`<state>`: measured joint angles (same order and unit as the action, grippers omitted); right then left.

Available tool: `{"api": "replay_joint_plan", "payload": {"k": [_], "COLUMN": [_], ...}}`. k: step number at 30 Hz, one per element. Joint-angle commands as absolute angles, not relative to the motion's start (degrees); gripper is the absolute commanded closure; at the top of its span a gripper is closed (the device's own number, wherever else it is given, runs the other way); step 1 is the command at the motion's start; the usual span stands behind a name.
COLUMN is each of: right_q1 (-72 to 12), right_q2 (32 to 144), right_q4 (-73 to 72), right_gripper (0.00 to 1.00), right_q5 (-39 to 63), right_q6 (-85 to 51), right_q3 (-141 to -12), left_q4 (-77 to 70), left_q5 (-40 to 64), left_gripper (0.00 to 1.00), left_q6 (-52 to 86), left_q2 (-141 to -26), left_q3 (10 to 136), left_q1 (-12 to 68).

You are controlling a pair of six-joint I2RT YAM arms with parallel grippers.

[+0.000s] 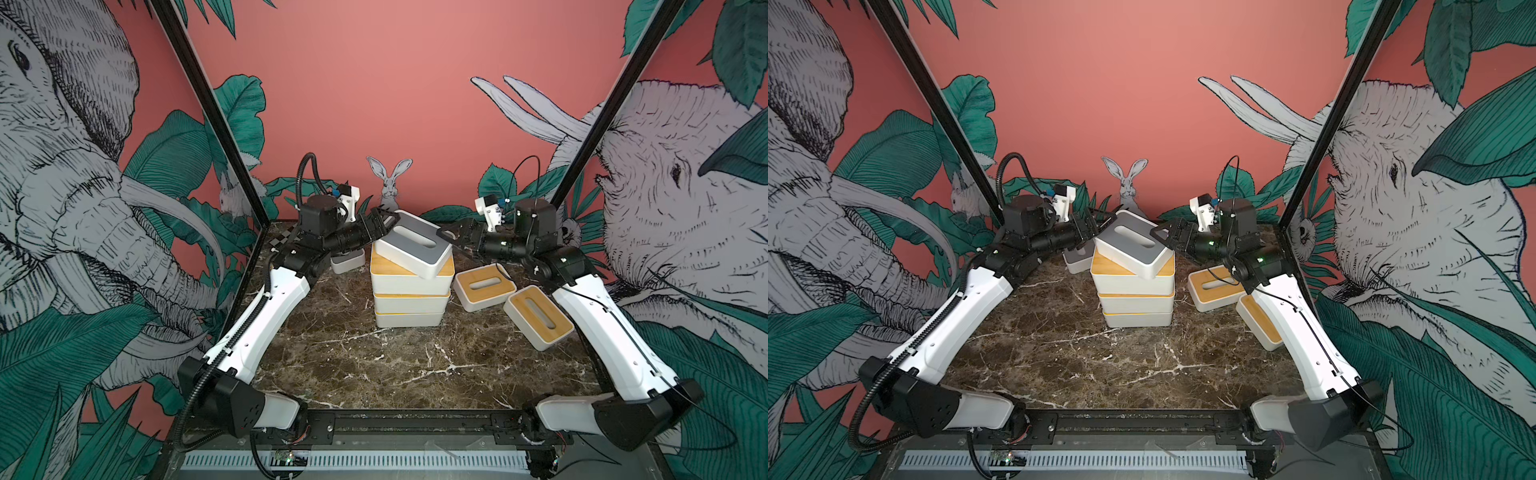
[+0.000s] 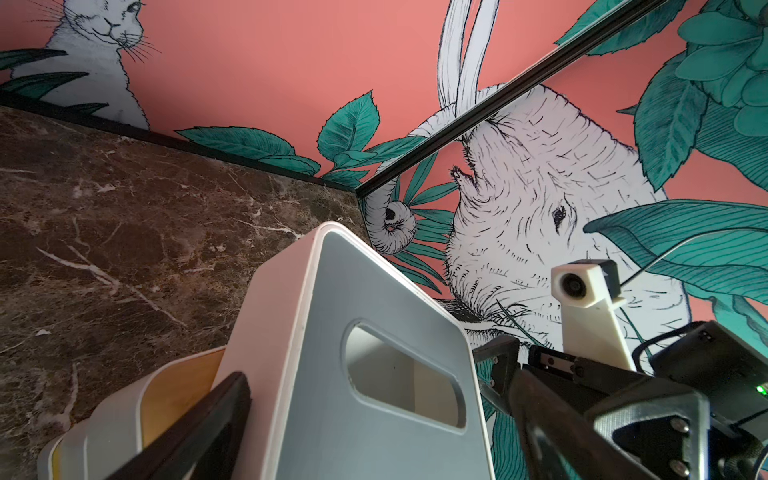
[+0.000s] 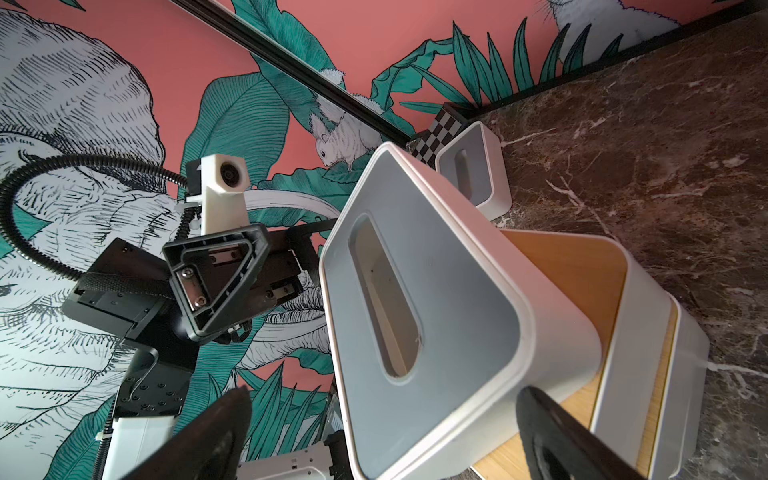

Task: Stack the tissue boxes
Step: Adjust the tissue box on the tissue box.

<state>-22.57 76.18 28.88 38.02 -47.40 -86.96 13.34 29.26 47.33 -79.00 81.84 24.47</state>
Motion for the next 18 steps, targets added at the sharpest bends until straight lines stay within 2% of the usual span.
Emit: {"api": "replay_joint_plan", "payload": {"k": [1, 18], "right_q1": [-23.11, -23.06], "right_q2": [76.84, 79.29], "right_q4": [26.35, 26.54], "right_gripper": [0.01, 0.01], "right_q5": [38.73, 39.06], "right_q6": [-47.46, -47.19], "right_q3": [-88.74, -91.42], "left_q4": [12.74, 12.34], "left_q5": [30.98, 29.71], "left_gripper": [0.01, 0.01], "left_q6": [49.00, 50.18], "left_q2": [-75.91, -71.68], "left_q3": [79.96, 76.95], "left_q1": [25.91, 27.51]}}
